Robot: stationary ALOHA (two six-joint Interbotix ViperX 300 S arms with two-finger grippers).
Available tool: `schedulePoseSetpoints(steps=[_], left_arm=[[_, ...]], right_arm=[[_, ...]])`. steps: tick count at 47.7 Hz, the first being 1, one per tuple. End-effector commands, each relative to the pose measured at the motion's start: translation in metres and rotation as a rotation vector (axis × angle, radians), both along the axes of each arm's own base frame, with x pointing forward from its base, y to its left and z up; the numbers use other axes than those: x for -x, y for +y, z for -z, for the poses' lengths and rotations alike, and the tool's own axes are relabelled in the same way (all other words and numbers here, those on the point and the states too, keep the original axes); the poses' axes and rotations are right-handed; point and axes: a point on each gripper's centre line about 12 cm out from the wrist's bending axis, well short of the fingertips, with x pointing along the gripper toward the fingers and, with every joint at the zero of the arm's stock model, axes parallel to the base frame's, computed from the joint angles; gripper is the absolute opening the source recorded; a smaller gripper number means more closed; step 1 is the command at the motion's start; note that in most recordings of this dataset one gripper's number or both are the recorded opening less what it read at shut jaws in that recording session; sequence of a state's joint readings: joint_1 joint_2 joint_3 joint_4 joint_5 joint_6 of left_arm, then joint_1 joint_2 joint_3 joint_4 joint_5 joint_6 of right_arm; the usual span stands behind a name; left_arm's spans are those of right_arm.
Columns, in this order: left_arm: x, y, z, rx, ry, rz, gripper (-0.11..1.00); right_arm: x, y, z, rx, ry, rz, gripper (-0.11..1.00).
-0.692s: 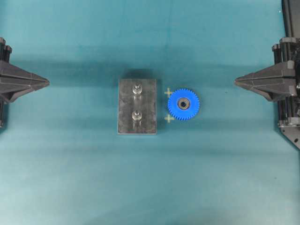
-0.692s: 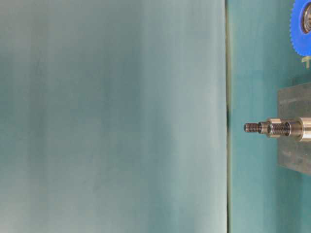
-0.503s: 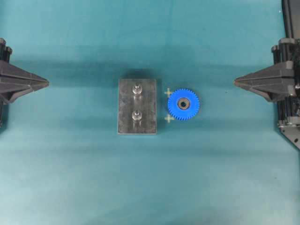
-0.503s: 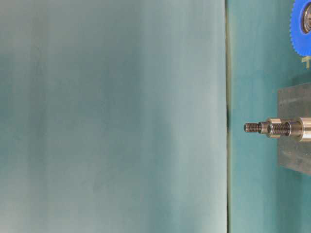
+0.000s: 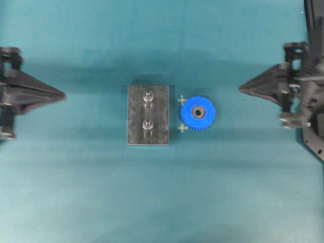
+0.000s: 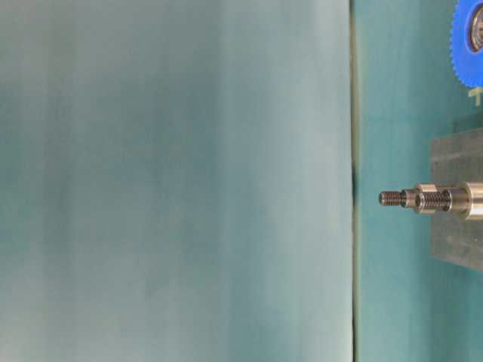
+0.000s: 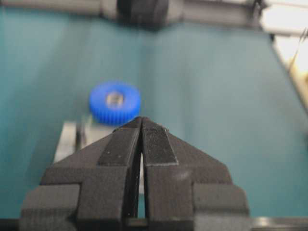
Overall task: Fit the large gear onto the shaft.
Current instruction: 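Move the right gripper toward the blue gear beside the plate, then lower the open right gripper over the blue gear's bearing hub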
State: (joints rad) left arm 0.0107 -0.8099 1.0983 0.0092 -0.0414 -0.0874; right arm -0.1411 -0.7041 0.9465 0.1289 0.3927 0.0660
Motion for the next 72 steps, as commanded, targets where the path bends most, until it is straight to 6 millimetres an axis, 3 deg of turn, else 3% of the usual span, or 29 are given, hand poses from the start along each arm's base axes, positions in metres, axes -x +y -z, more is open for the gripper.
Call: schedulePoseSetpoints(steps=[1,7,19,24,29,37,40,57,72], left_arm=[[-0.007,0.002,0.001,0.001,0.064,-0.007,0.00],[-0.008,0.002,0.021,0.001,0.207,-0.009,0.00],[-0.007,0.005,0.026,-0.002,0.244,-0.020,0.00],[-0.009,0.005,0.030,0.001,0.276,-0.022,0.00],[-0.014,0.006,0.035,0.001,0.310,-0.022,0.00],[-0.020,0.006,0.041,-0.004,0.336,-0.020,0.00],[-0.020,0.006,0.042,-0.002,0.341,-0.020,0.00],[-0.020,0.006,0.042,-0.004,0.333,-0.020,0.00],[-0.020,0.007,0.043,-0.004,0.310,-0.022,0.00]], right_arm=[[-0.019,-0.007,0.001,0.003,0.065,0.009,-0.01],[-0.035,-0.017,0.017,0.011,0.186,0.019,-0.01],[-0.061,-0.030,0.052,-0.017,0.382,0.029,-0.01],[-0.067,-0.031,0.072,-0.040,0.505,0.017,0.04],[-0.076,-0.031,0.083,-0.060,0.593,0.006,0.24],[-0.097,-0.028,0.096,-0.039,0.640,-0.042,0.74],[-0.102,-0.027,0.101,-0.034,0.651,-0.055,0.85],[-0.111,-0.028,0.124,-0.028,0.672,-0.059,0.82],[-0.114,-0.036,0.132,-0.001,0.695,-0.058,0.81]])
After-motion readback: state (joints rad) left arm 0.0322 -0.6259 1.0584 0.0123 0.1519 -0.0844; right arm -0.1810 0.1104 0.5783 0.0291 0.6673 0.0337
